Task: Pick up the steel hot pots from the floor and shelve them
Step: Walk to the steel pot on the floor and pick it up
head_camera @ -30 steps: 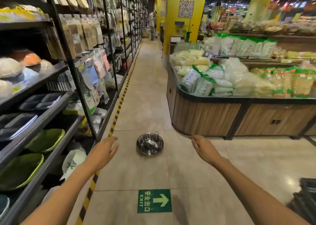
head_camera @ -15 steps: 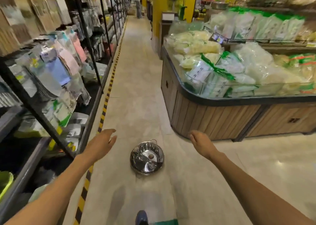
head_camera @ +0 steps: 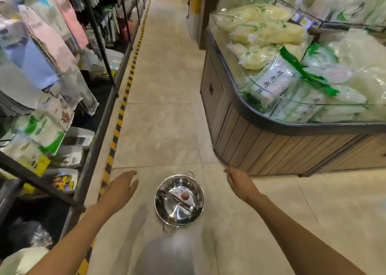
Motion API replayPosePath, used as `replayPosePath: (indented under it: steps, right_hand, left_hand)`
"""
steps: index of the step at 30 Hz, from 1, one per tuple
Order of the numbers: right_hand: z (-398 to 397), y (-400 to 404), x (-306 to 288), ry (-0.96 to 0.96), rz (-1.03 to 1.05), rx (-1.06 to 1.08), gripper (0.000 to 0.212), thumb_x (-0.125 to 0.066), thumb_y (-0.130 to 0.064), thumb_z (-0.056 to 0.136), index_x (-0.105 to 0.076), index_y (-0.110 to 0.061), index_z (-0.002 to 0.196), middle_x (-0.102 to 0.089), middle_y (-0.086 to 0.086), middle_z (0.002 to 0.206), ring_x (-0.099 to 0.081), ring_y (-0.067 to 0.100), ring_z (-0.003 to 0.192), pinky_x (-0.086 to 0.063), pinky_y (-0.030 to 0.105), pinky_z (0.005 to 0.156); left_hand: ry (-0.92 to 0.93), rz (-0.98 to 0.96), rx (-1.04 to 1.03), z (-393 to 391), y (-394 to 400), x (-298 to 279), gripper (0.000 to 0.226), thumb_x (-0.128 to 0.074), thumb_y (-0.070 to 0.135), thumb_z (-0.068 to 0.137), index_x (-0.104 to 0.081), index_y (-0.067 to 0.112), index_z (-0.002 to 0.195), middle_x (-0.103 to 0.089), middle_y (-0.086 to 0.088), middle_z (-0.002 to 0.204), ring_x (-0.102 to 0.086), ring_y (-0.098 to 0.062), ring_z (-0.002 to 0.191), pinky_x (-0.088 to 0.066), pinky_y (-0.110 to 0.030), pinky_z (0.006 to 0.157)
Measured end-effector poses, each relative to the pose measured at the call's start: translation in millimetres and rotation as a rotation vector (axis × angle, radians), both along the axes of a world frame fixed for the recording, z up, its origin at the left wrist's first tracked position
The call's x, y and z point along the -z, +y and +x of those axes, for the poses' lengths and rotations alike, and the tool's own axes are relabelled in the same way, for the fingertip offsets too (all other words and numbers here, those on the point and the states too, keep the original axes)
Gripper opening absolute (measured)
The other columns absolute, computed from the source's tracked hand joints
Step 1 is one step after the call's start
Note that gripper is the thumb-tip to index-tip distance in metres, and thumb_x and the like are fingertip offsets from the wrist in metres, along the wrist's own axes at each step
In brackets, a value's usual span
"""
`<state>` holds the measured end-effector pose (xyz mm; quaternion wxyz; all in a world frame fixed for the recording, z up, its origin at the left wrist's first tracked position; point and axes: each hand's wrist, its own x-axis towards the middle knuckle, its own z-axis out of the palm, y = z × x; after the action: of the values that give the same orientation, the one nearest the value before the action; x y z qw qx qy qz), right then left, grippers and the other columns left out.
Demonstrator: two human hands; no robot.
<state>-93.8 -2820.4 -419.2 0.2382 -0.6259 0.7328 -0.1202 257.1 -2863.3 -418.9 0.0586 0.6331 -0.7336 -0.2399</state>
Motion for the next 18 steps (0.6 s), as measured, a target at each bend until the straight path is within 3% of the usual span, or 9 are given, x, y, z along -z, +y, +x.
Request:
replayPosePath:
  steps: [12,18]
  right_hand:
    - [-20.3,-89.4,360.8,0.012,0.083,0.037,0.036,-0.039,-0.013,0.095,-0.046,-0.009,0.13,-0.057,0.017,0.129,-0.054,0.03,0.117,-0.044,0.035,0.096]
    - [-32.6,-107.4,530.3,-0.001,0.062,0.04,0.041,-0.039,-0.013,0.096,-0.039,-0.009,0.136,-0.048,0.016,0.139,-0.047,0.029,0.125,-0.037,0.035,0.104]
  left_hand:
    - [-0.046,0.057,-0.036,-23.3,-94.0,367.5,0.048,-0.042,0.023,0.095,-0.032,0.008,0.139,-0.04,-0.013,0.145,-0.04,-0.025,0.132,-0.03,-0.033,0.11]
    - [-0.023,0.044,-0.033,-28.6,-119.5,535.0,0.053,-0.043,0.021,0.094,-0.026,0.004,0.141,-0.034,-0.018,0.147,-0.036,-0.03,0.134,-0.031,-0.039,0.111]
